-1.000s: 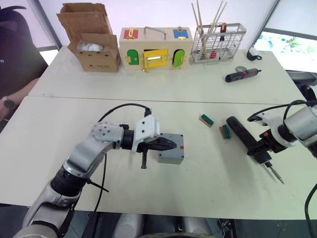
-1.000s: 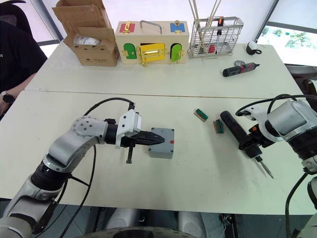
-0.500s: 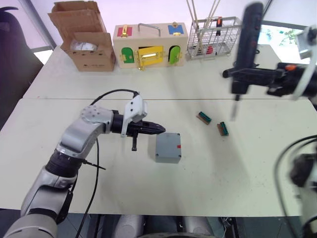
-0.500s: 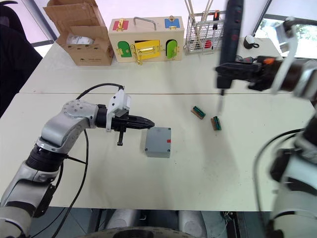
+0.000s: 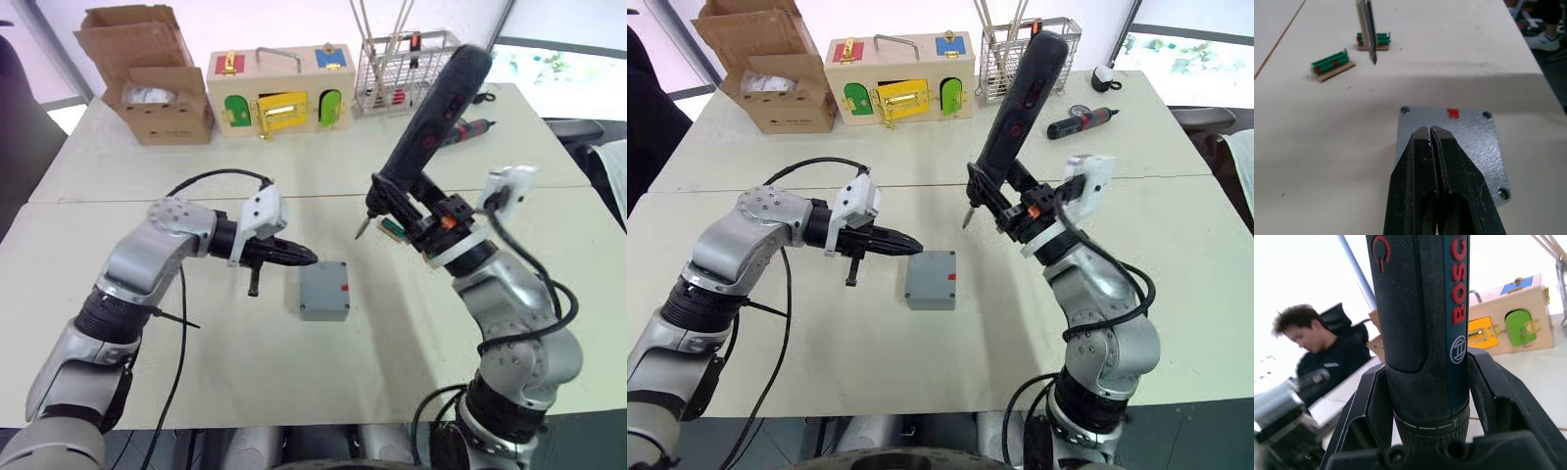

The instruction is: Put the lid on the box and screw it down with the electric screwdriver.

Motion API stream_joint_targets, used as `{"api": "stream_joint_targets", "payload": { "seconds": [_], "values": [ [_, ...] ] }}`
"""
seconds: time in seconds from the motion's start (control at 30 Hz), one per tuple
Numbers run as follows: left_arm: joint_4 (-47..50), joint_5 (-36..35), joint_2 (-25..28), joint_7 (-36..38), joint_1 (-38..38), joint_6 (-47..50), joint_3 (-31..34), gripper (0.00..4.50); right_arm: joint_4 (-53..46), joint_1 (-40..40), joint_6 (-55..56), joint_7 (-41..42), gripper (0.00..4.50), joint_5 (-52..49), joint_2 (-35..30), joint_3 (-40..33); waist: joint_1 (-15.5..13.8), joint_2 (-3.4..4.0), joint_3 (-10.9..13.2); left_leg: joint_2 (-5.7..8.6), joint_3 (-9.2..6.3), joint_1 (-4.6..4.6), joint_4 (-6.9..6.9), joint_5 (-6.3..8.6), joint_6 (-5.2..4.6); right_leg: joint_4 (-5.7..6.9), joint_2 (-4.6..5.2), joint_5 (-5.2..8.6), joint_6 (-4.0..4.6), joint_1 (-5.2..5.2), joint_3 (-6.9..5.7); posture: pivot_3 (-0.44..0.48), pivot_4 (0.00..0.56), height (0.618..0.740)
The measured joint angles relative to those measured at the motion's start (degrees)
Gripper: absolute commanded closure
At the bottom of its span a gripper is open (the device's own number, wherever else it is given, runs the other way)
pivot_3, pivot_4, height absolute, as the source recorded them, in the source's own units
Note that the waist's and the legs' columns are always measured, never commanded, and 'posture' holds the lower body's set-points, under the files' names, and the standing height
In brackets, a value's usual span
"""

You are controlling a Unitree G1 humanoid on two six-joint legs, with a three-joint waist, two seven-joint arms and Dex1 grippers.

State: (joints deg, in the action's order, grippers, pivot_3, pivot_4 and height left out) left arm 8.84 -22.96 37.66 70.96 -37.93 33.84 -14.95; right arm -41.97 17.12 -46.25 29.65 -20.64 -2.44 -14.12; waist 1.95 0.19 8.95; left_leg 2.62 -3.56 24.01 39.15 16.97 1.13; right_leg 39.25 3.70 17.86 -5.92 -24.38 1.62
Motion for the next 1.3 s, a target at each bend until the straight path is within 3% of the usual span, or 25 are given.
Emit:
{"api": "stream_joint_targets", "payload": {
  "seconds": [0.23, 0.93, 1.3],
  "values": [
    [0.7, 4.4, 0.6, -0.2, 3.0, -1.9, -4.8, 4.50, 1.7, -3.0, 6.2, -1.5, 2.64, 0.0, -4.3, 5.1, 0.6, 0.00, 0.0, -0.05, 0.03, -0.10, -0.03, -0.01, 0.02, -0.03, -0.04, 0.00, 0.01, 0.01, 0.01, 0.000, 0.150, 0.740],
    [-0.4, 6.2, -0.6, -1.2, 4.9, -6.5, -4.5, 4.50, 3.5, -7.4, 10.6, -3.6, 2.64, -3.2, -8.7, 12.0, 0.1, -0.01, 0.0, -0.05, 0.04, -0.25, 0.00, 0.00, 0.01, -0.06, -0.01, 0.00, 0.01, 0.22, 0.01, 0.000, 0.150, 0.740],
    [-0.4, 6.2, -0.6, -1.4, 5.6, -6.7, -4.5, 4.50, 6.1, -7.8, 17.4, -3.4, 2.64, -0.5, -11.3, 16.5, 0.1, -0.01, 0.0, -0.06, 0.01, -0.79, -0.05, 0.18, -0.32, -0.18, -0.04, 0.02, 0.00, 0.83, 0.00, 0.000, 0.150, 0.740]
  ]
}}
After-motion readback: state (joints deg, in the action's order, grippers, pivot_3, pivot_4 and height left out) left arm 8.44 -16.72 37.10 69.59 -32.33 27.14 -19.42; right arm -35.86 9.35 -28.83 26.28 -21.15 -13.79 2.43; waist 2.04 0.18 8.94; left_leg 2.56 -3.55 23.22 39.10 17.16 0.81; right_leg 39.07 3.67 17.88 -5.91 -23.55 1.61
